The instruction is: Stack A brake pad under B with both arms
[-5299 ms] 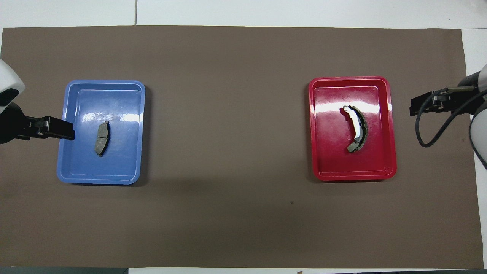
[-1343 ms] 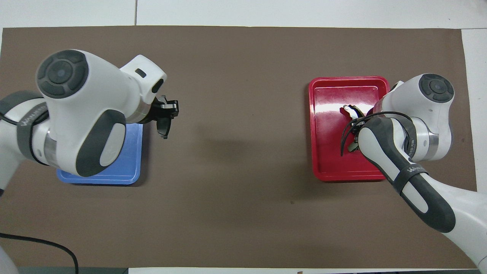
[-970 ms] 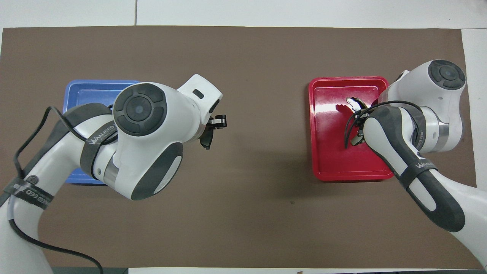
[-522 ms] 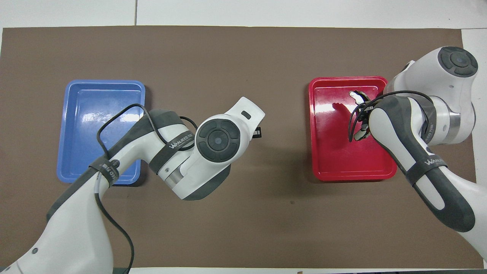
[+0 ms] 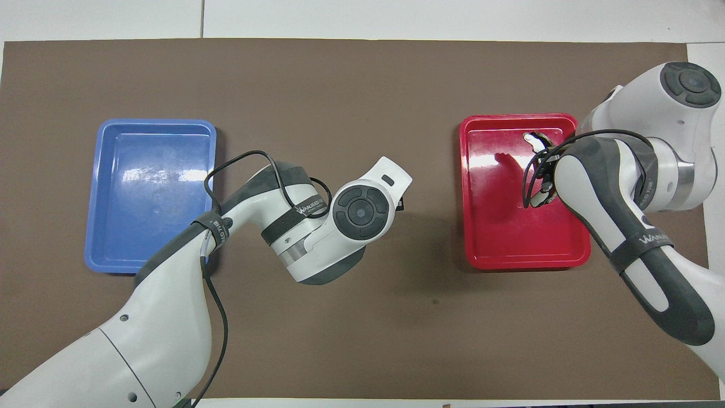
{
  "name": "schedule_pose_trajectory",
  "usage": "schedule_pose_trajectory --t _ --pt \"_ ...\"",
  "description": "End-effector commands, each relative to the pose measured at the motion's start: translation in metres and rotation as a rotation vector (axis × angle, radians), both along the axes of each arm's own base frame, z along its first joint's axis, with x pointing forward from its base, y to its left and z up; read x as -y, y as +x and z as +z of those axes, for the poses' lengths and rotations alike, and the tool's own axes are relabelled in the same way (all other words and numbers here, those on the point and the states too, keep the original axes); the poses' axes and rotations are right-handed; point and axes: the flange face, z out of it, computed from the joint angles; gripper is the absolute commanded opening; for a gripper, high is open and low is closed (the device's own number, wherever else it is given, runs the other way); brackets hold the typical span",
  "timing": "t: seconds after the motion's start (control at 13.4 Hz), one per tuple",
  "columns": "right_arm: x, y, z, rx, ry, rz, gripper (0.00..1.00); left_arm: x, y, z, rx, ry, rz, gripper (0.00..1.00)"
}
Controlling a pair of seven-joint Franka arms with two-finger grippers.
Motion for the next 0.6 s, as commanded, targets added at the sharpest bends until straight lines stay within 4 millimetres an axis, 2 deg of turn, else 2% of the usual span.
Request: schedule_pose_trajectory --t 0.0,0.22,0.3,0.45,0.52 --pt "0.003 0.002 0.009 0.000 0.016 0.010 0.00 0.009 0.006 -0.023 0.006 0.007 0.002 0.01" --pt "0.003 0.002 0.006 -0.005 0.016 0.010 0.00 0.009 0.009 -0.033 -0.007 0.006 0.004 0.01" --pt "0.003 0.002 0.007 -0.003 0.016 0.010 0.00 0.009 0.010 -0.033 -0.007 0.004 0.004 0.05" --pt "0.004 0.002 0.007 -0.003 0.016 0.009 0.00 0.008 0.011 -0.033 -0.006 0.006 0.007 0.30" --pt "0.004 0.002 0.008 -0.003 0.016 0.009 0.00 0.008 0.012 -0.031 -0.005 0.003 0.009 0.46"
